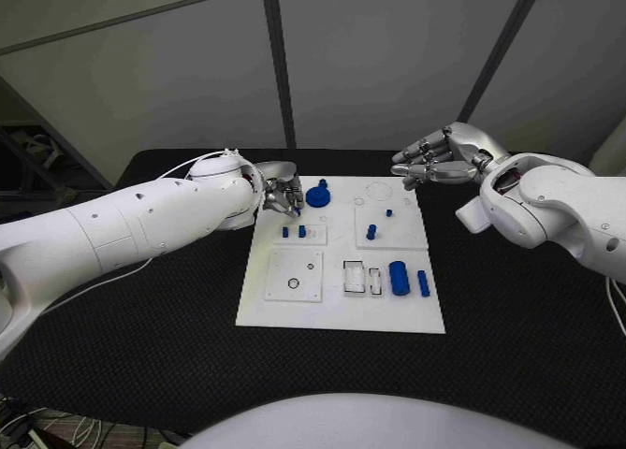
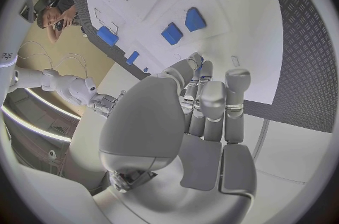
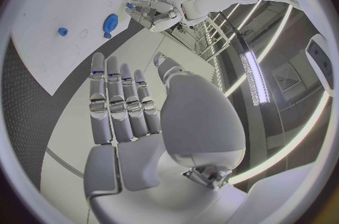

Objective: Assemble the parts on the task board

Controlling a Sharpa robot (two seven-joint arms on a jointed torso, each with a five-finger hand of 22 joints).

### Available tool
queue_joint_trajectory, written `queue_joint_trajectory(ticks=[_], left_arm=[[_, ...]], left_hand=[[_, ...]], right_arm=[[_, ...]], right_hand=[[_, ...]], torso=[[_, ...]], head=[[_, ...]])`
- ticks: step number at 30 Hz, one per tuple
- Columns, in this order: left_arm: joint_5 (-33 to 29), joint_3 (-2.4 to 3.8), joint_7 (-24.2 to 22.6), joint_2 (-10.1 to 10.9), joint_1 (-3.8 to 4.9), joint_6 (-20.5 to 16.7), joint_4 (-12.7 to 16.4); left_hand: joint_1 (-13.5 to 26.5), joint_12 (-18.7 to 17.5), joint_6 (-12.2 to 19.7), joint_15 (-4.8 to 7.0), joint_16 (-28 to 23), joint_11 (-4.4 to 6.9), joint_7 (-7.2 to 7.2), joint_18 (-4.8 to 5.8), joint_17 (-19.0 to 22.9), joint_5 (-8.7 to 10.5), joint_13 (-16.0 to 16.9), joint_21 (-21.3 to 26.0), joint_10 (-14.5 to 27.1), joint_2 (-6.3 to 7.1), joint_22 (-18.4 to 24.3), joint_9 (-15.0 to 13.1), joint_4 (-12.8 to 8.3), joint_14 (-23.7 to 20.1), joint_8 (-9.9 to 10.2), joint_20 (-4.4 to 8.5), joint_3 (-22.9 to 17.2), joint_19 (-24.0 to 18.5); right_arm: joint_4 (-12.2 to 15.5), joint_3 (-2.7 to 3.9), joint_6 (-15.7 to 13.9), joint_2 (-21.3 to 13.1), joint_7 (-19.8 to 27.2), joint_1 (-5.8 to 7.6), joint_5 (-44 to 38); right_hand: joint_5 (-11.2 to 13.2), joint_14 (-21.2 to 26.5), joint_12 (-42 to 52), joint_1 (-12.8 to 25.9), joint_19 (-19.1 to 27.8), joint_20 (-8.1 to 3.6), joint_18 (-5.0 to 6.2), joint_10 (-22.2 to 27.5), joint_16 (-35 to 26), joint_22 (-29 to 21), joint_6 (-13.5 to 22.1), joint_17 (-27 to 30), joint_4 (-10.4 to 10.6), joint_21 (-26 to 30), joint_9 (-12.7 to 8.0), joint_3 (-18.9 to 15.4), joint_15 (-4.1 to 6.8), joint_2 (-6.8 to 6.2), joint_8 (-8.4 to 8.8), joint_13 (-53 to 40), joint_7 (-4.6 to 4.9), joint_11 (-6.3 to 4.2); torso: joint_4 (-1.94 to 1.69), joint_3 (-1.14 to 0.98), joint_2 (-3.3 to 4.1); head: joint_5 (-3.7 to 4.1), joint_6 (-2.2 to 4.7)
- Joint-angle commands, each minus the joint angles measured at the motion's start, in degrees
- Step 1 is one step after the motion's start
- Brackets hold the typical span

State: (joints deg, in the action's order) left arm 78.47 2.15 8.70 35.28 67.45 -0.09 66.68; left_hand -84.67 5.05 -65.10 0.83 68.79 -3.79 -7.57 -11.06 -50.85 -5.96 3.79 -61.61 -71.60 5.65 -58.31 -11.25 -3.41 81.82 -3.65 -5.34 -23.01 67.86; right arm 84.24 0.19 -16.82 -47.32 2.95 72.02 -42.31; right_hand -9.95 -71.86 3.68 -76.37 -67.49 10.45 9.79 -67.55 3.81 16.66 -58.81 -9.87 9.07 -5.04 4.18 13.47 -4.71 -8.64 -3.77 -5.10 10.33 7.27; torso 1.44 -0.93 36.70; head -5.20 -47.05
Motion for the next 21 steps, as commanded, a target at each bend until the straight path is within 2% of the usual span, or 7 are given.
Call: queue_joint_trajectory(ticks=[1,9,21], left_arm=[[-0.2,0.04,0.1,0.0,0.04,1.3,0.3],[-0.2,0.0,0.2,-0.1,-0.02,1.7,0.1],[-0.2,-0.07,0.5,-0.7,-0.2,1.9,-0.6]], left_hand=[[0.6,0.2,-0.4,0.04,0.0,0.05,-0.01,2.92,0.2,0.19,0.0,-0.2,-0.3,0.0,0.0,0.0,0.0,0.2,-0.2,-0.03,-0.4,0.3],[0.7,0.2,-0.4,0.05,-0.1,0.05,-0.01,2.91,0.3,0.27,0.0,-0.2,-0.3,-0.02,0.0,0.0,-0.1,0.2,-0.2,-0.03,-0.5,0.2],[0.7,0.1,-0.4,0.03,-0.1,0.02,-0.03,2.86,0.4,0.41,0.0,0.0,-0.2,-0.06,0.2,0.1,-0.2,0.1,-0.1,-0.03,-0.7,0.0]], right_arm=[[0.1,0.04,0.1,0.0,0.6,0.11,0.1],[0.0,0.04,0.1,0.1,0.6,0.11,0.1],[-0.1,0.04,0.1,0.2,0.5,0.11,0.1]], right_hand=[[-0.2,0.3,0.0,0.0,-0.3,0.07,0.59,0.3,-0.2,-0.1,0.4,0.1,0.0,0.3,0.0,-0.5,0.07,0.72,0.05,-0.1,-0.14,0.0],[-0.2,0.3,0.0,0.0,-0.3,0.07,0.59,0.3,-0.2,-0.1,0.4,0.1,0.0,0.3,0.0,-0.5,0.07,0.72,0.05,-0.1,-0.14,0.0],[-0.2,0.3,0.0,0.0,-0.3,0.07,0.59,0.3,-0.2,-0.1,0.4,0.1,0.0,0.3,0.0,-0.5,0.07,0.72,0.05,-0.1,-0.14,0.0]], torso=[[-0.01,0.04,0.01],[-0.09,0.02,0.0],[-0.01,0.0,0.02]], head=[[0.14,-0.02],[0.17,-0.05],[0.24,-0.17]])
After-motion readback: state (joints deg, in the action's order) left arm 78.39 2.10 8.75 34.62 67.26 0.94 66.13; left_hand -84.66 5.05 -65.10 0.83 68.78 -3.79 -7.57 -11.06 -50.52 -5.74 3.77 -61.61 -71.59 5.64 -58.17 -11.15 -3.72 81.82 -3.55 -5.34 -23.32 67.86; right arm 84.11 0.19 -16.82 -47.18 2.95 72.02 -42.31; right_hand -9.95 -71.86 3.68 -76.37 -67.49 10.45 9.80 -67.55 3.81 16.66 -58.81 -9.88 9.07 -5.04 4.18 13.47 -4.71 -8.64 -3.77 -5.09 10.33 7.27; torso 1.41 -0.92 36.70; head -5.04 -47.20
